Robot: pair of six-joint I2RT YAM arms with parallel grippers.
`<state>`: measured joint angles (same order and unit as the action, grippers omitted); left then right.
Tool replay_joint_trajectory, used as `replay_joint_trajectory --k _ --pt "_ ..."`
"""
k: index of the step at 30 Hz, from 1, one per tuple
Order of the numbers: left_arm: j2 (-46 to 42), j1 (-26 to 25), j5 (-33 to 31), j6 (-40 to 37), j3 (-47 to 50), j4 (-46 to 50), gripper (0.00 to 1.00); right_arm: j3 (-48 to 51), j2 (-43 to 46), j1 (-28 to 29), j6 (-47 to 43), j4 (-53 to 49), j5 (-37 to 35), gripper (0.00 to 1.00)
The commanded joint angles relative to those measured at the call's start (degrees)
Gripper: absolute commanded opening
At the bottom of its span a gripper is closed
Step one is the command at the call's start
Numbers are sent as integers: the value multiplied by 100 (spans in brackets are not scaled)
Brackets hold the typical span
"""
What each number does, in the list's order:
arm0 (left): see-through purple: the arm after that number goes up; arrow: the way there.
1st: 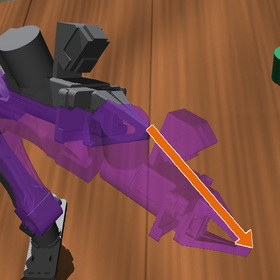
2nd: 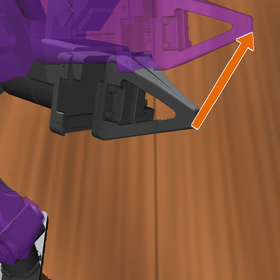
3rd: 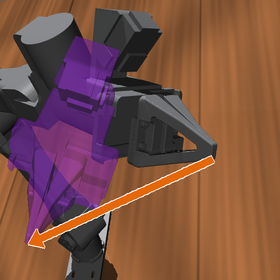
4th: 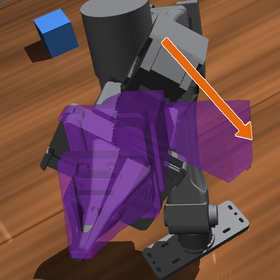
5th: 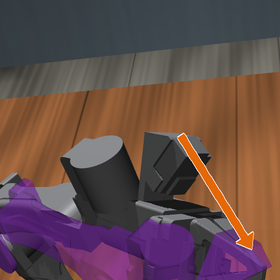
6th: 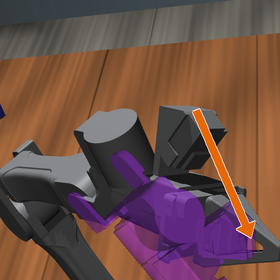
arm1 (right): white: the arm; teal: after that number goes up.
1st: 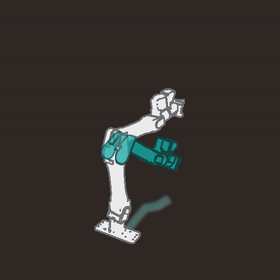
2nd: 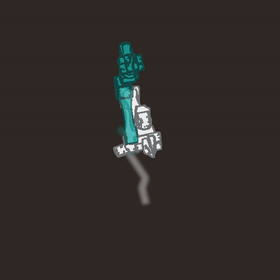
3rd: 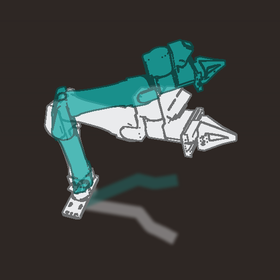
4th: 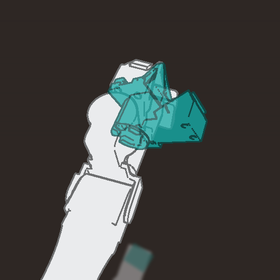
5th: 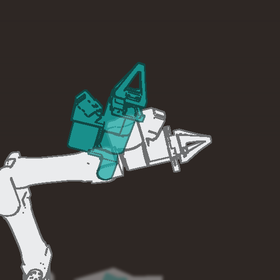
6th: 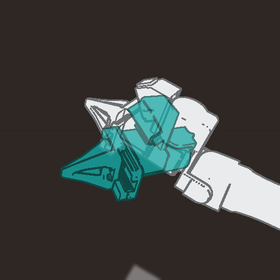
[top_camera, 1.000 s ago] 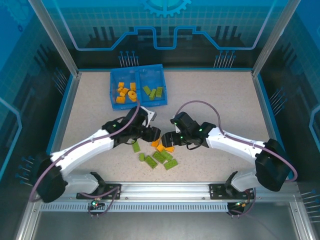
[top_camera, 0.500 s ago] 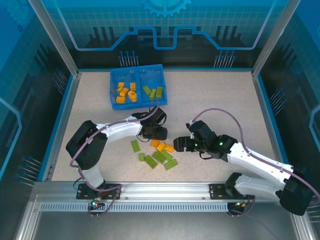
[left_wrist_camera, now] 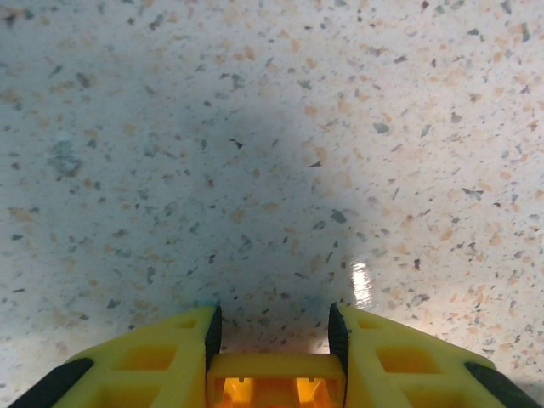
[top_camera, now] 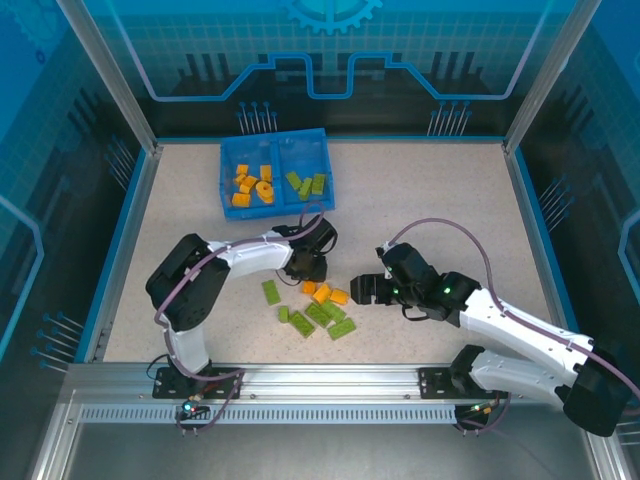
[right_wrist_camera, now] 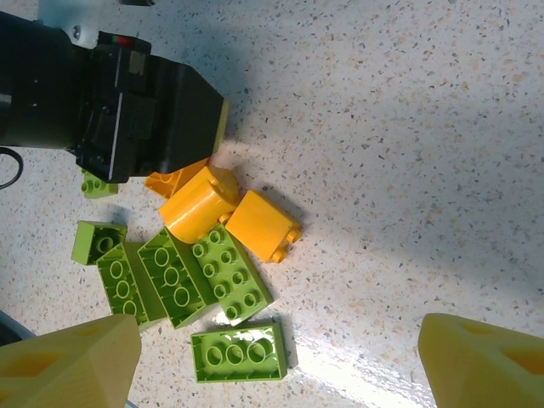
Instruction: Sort the legos into containers by color
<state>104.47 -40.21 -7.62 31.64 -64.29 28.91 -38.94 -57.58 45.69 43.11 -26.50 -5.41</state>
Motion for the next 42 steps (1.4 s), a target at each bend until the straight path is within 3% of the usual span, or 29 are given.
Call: replay_joint_trajectory --k 1,4,9,12,17,21,26,32,35,37,42 --pt "-537 23 -375 -14 47 179 30 -58 39 -60 22 -31 -39 86" --pt "-851 241 -578 -308 -188 281 28 -135 45 -68 -18 -75 -54 86" --pt "-1120 1037 -970 -893 -818 489 28 -194 117 -63 -35 -118 -91 86" --pt "-1070 1578 -1563 -1227 -1156 242 28 -158 203 -60 0 -105 -103 86" --pt "-273 2414 -1700 -1387 -1949 -262 28 -187 334 -54 29 -135 -76 86" --pt "804 2790 -1505 -1321 -3065 37 28 -310 400 -21 -11 -299 -99 86" --pt "1579 3030 -1412 -1298 -3804 73 34 -375 624 1 17 -567 -202 86" --pt "1721 3133 -1137 -1258 -4017 177 49 -402 897 10 106 -677 -231 86" --pt "1463 3133 -953 -1181 -3901 95 53 -446 848 13 46 -659 -241 87" --pt "1211 3133 -826 -1107 -3791 111 50 -524 757 12 -71 -667 -233 87" --pt "-294 3001 -218 -816 -2793 -281 46 -958 250 177 -579 -742 -385 87"
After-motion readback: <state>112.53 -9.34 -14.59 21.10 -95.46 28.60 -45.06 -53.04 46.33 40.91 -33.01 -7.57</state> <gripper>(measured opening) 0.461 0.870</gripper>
